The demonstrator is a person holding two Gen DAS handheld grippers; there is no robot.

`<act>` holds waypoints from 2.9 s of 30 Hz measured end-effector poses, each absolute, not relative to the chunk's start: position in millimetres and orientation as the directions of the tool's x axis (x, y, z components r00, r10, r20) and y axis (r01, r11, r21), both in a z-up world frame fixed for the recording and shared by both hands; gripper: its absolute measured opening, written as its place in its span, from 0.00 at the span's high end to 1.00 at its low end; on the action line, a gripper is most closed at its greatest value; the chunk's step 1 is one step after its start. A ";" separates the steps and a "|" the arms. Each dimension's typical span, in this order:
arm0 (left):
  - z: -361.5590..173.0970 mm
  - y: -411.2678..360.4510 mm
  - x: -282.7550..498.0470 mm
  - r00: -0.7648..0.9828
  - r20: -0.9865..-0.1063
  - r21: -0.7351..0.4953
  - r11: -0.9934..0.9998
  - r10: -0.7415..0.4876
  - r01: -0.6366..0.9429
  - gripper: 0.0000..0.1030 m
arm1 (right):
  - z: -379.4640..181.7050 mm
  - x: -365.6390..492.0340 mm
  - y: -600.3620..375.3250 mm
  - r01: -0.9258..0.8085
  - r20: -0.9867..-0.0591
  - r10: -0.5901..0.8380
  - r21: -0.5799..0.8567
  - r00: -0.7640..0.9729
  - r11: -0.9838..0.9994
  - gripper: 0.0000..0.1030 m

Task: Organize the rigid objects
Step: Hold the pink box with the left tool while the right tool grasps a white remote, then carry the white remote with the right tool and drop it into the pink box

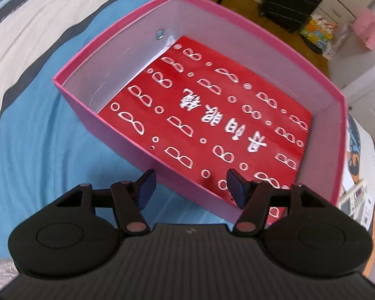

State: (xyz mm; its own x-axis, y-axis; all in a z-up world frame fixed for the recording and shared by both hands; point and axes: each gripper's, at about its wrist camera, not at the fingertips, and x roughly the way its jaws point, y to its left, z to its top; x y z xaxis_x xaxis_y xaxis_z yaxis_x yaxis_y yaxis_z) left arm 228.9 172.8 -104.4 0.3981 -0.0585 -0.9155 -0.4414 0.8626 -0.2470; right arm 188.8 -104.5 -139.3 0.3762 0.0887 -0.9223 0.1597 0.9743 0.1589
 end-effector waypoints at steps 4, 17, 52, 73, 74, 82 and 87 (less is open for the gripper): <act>-113.9 172.8 232.6 0.378 -0.924 -0.233 0.863 -0.053 -0.448 0.43 | -140.3 185.9 -96.5 0.094 -0.915 0.047 0.092 0.402 0.991 0.18; -113.6 173.9 221.1 0.413 -0.910 -0.219 0.864 -0.014 -0.454 0.55 | -139.1 182.9 -113.0 0.000 -0.933 0.063 0.067 0.355 0.998 0.30; -122.0 180.1 223.1 0.396 -0.914 -0.264 0.873 -0.091 -0.410 0.61 | -81.7 159.2 -100.9 -0.063 -0.819 0.140 0.127 0.556 0.990 0.42; -122.3 198.5 212.2 0.435 -0.878 -0.390 0.827 -0.202 -0.404 0.59 | 24.1 294.4 39.5 -0.314 -0.709 0.567 0.472 0.419 0.824 0.42; -122.9 198.4 211.7 0.437 -0.876 -0.393 0.826 -0.203 -0.404 0.59 | 12.7 308.1 49.5 -0.293 -0.723 0.571 0.491 0.387 0.820 0.42; -130.5 209.0 207.6 0.455 -0.855 -0.446 0.798 -0.246 -0.405 0.58 | -67.8 360.3 110.5 -0.198 -0.818 0.523 0.487 0.239 0.851 0.42; -135.0 209.3 210.8 0.448 -0.860 -0.441 0.799 -0.245 -0.409 0.57 | -95.4 367.8 116.7 -0.145 -0.847 0.496 0.475 0.192 0.868 0.37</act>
